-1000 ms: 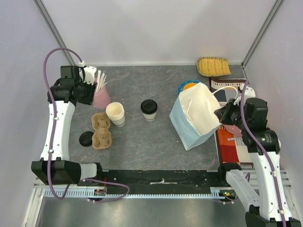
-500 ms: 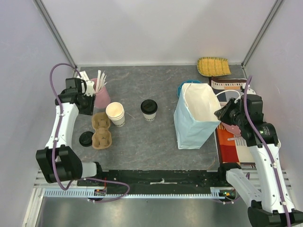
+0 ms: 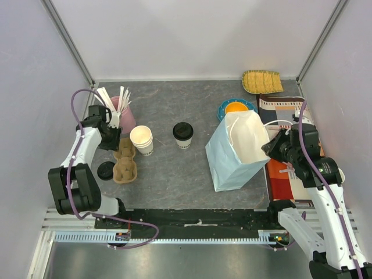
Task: Pack the takeout coffee
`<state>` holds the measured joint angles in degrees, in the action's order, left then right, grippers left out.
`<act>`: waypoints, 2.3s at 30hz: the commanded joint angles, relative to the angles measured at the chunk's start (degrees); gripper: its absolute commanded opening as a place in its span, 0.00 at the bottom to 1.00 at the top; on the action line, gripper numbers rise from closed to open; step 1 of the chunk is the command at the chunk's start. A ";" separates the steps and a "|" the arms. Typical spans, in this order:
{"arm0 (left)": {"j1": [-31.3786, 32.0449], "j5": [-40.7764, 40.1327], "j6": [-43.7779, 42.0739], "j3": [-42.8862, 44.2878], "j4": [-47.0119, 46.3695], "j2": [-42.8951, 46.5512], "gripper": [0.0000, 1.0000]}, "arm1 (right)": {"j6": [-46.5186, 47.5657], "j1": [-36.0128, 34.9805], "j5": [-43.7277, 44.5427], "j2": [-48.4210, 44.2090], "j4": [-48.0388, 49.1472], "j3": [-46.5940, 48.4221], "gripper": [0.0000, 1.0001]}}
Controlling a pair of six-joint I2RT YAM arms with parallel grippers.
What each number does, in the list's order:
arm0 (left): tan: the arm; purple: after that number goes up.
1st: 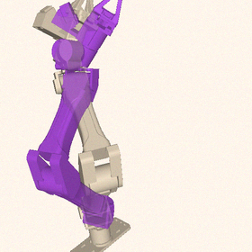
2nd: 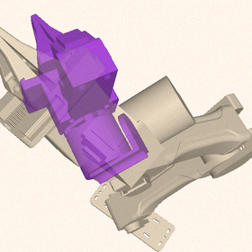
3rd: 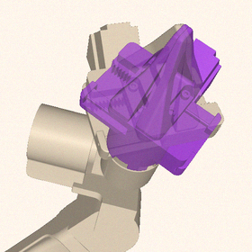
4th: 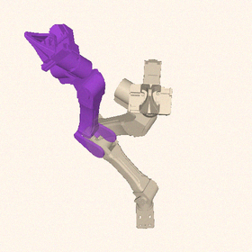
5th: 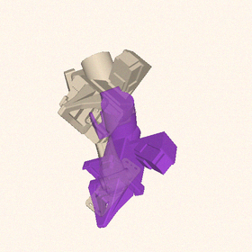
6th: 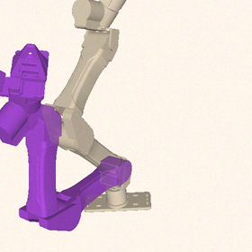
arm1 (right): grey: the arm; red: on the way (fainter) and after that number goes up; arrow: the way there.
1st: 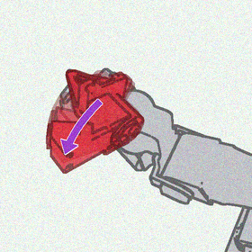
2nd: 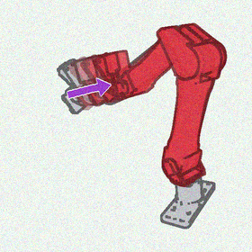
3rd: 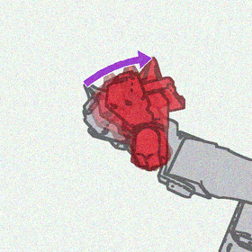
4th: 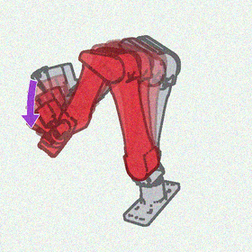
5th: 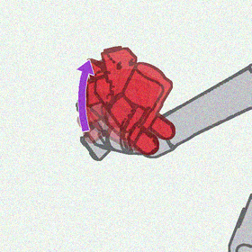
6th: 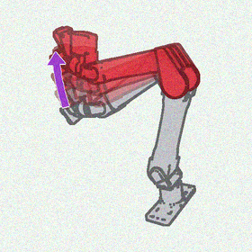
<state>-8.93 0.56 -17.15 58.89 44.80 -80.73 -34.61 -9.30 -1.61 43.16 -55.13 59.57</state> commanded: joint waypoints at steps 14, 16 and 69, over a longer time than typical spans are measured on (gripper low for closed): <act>-0.39 6.12 1.33 -0.97 -6.65 -5.58 0.52 | 1.03 -0.81 -5.25 1.84 2.75 6.60 0.77; -0.39 6.73 1.50 -1.24 -7.09 -6.11 0.53 | 1.74 -0.81 -5.25 1.84 2.49 8.36 0.98; -4.87 7.35 1.77 -0.62 -3.14 -3.48 0.02 | 6.84 -0.81 0.02 1.93 1.79 15.22 0.98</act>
<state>-13.43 6.61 -15.75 58.52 39.79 -88.03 -28.64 -9.91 -2.87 45.69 -54.11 71.88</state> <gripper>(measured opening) 0.043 0.982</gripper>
